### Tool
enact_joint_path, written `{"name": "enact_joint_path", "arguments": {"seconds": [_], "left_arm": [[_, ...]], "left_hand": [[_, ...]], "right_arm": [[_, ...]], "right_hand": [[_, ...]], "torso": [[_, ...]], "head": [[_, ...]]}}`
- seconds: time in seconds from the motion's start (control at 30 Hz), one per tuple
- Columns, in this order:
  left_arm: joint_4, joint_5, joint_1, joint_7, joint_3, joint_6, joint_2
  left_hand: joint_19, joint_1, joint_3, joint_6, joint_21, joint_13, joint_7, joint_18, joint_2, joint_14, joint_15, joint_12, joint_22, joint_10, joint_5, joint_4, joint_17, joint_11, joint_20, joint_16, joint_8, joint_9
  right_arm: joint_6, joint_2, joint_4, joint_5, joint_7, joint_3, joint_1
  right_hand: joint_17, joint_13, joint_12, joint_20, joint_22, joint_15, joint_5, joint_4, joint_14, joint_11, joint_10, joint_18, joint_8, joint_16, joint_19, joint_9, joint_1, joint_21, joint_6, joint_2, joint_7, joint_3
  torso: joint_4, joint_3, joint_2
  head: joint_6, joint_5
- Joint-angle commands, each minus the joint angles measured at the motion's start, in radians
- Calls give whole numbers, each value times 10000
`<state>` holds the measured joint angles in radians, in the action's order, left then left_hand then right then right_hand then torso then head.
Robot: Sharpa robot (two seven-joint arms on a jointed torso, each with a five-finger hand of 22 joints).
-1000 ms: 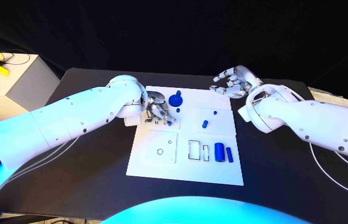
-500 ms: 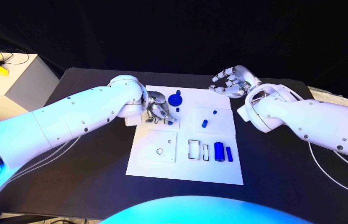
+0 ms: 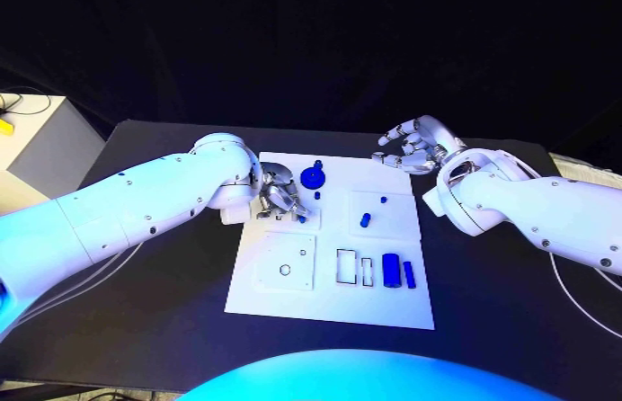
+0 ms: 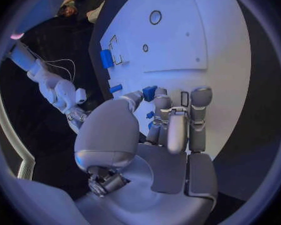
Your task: Assemble the parts on the task board
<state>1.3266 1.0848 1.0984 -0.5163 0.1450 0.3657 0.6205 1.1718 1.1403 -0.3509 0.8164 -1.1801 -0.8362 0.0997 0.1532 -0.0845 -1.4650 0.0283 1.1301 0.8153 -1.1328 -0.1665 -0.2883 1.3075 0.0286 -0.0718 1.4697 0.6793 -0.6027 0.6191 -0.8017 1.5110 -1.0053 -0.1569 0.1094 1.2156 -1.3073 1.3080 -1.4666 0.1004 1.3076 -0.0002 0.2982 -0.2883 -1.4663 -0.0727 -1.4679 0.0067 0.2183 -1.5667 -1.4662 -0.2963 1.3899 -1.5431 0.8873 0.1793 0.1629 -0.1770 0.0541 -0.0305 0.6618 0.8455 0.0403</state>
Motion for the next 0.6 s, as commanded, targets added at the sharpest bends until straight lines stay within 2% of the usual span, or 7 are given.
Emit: {"name": "enact_joint_path", "arguments": {"seconds": [0.03, 0.23, 0.37, 0.6], "left_arm": [[-34, -76, 15, 2, -11, 167, -68], [-48, -137, 15, 7, -39, 145, -110], [-47, -201, 14, 16, -57, 149, -117], [-37, -293, 14, 36, -79, 221, -108]], "left_hand": [[-15, 103, -62, -71, -56, -8, -12, -93, 0, -184, 53, 35, 10, -18, -45, -14, 348, -23, 14, 38, 69, -18], [-42, 286, -139, -116, -62, 5, -18, -89, -12, -175, 59, 32, 0, 16, -31, 2, 338, -29, 20, 36, 102, -81], [-82, 821, -540, -204, -95, 15, -37, -88, 92, -167, 75, 22, 21, 68, -39, 26, 349, -49, 30, 40, 145, -200], [-117, 1140, -839, -246, -108, 42, -44, -87, 48, -158, 80, 2, 21, 100, -47, 63, 345, -57, 27, 36, 166, -276]], "right_arm": [[-141, 8, 16, -52, 38, -4, -12], [-160, 7, 19, -52, 33, -4, -15], [-186, 8, 18, -52, 20, -3, -16], [-238, 18, 5, -52, -6, -2, -25]], "right_hand": [[-2493, 1694, 28, 59, 2403, 54, 35, -18, -1005, -81, -55, 19, -34, 30, -902, 14, -131, 52, -64, 6, 22, -29], [-2493, 1694, 28, 59, 2403, 54, 35, -18, -1005, -81, -55, 19, -34, 30, -902, 14, -131, 52, -64, 6, 22, -29], [-2490, 1693, 27, 59, 2403, 54, 34, -16, -1004, -79, -56, 19, -31, 32, -902, 14, -145, 52, -55, -7, 20, -39], [-2494, 1712, 5, 59, 2409, 54, 34, -15, -1006, -79, -76, 17, -29, 30, -906, 14, -150, 44, -50, -12, 19, -43]], "torso": [[-5, -8, 2], [14, -9, 3], [26, -4, -4], [22, -1, -6]], "head": [[12, -8], [17, -27], [23, -26], [25, -10]]}}
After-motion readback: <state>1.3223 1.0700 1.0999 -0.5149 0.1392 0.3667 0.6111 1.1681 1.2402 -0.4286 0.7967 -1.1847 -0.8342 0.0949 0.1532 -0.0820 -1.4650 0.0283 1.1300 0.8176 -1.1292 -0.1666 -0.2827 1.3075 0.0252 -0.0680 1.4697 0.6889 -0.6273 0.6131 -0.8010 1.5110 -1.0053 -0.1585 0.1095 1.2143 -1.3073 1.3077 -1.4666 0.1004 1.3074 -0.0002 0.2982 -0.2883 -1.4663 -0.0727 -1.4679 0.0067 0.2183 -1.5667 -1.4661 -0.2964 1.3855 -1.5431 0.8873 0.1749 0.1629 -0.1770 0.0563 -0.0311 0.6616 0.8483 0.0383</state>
